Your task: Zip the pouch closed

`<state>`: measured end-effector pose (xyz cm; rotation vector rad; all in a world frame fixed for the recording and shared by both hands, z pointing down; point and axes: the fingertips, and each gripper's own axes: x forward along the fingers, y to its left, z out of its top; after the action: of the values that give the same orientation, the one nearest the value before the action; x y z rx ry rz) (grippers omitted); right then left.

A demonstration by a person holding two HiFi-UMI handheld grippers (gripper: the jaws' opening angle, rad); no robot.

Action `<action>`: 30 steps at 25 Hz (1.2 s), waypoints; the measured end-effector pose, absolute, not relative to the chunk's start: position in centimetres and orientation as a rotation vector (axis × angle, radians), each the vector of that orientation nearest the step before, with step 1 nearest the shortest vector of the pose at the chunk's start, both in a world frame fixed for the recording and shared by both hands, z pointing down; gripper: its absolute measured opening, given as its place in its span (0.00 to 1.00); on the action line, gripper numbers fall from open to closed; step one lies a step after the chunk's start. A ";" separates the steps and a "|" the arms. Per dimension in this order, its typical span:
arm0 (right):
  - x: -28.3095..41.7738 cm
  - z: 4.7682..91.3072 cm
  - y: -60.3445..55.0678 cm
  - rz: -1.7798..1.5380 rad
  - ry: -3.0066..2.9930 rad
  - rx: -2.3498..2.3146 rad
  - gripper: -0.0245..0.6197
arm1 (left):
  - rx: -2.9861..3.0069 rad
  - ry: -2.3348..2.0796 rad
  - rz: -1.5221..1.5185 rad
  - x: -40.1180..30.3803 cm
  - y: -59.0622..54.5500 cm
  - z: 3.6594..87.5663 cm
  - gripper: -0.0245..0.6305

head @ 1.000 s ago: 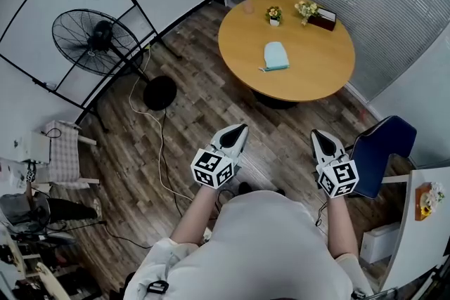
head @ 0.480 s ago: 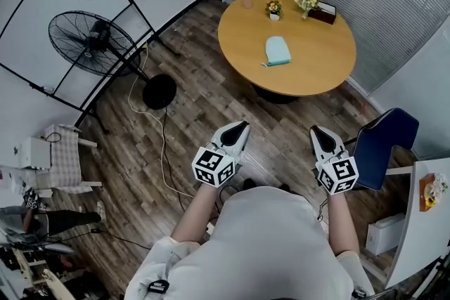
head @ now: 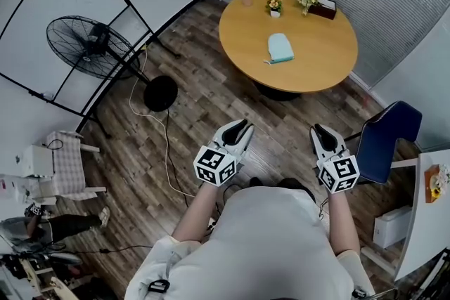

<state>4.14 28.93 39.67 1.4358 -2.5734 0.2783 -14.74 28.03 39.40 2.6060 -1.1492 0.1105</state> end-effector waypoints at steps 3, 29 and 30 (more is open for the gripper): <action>3.8 39.9 28.9 0.290 -2.567 1.449 0.10 | 2.611 -1.141 0.118 -15.2 27.8 39.6 0.16; 7.8 43.8 10.4 0.356 -2.593 1.241 0.10 | 2.525 -1.202 0.196 -9.8 11.7 43.1 0.16; 8.3 44.2 9.2 0.359 -2.597 1.225 0.10 | 2.520 -1.208 0.202 -9.2 10.7 43.4 0.16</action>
<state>8.27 9.20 44.24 1.2253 -2.5970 0.3589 -9.22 10.69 43.43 2.5200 -1.2077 0.2021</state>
